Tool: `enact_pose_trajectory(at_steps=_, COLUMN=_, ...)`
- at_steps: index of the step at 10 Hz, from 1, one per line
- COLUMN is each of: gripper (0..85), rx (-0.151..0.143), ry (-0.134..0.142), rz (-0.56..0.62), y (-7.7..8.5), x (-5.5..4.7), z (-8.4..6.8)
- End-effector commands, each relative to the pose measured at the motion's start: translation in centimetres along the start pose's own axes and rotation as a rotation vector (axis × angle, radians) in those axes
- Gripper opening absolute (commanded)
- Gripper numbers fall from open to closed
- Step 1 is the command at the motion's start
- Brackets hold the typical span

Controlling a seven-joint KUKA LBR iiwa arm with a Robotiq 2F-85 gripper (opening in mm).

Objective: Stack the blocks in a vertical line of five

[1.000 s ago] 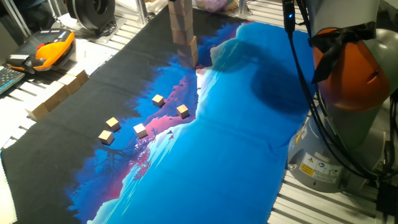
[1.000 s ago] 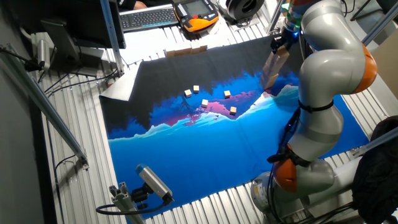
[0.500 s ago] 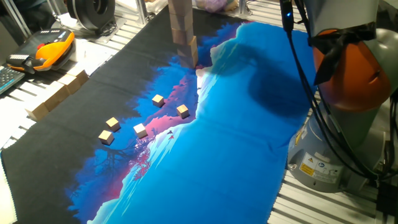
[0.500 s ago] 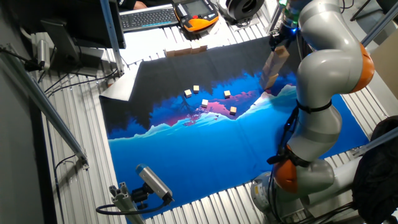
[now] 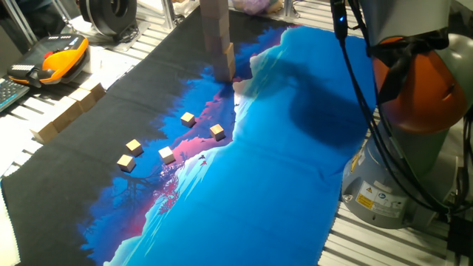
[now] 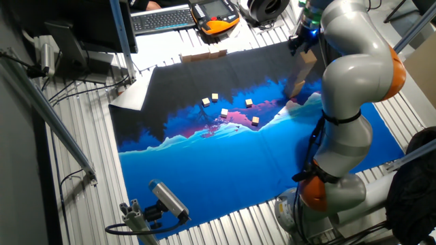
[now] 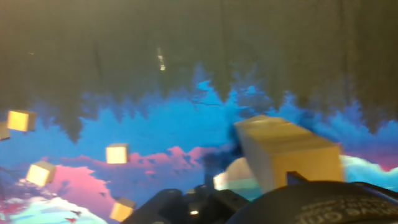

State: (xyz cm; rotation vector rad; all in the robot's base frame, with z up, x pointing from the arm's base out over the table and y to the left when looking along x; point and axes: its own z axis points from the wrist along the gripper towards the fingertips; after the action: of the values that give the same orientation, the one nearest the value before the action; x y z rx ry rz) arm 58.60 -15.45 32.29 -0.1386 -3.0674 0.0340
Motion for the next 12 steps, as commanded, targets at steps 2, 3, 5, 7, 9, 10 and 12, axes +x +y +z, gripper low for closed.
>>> enact_pose_trajectory(at_steps=2, gripper=17.0, rx=-0.016, ry=0.015, rz=-0.003, y=0.9, x=-0.2, z=0.6)
enact_pose_trajectory(at_steps=3, gripper=0.0, rx=-0.020, ry=0.022, rz=-0.006, y=1.1, x=-0.3, z=0.9)
enact_pose_trajectory(at_steps=5, gripper=0.0, rx=-0.016, ry=0.014, rz=0.010, y=2.4, x=-0.3, z=2.0)
enact_pose_trajectory(at_steps=7, gripper=0.0, rx=-0.013, ry=-0.002, rz=0.030, y=3.6, x=-0.1, z=3.3)
enact_pose_trajectory(at_steps=9, gripper=0.0, rx=-0.011, ry=-0.014, rz=0.055, y=5.1, x=0.6, z=4.9)
enact_pose_trajectory(at_steps=10, gripper=0.0, rx=-0.018, ry=-0.021, rz=0.070, y=5.9, x=0.9, z=6.0)
enact_pose_trajectory(at_steps=12, gripper=0.0, rx=-0.024, ry=-0.045, rz=0.095, y=7.3, x=1.5, z=8.2)
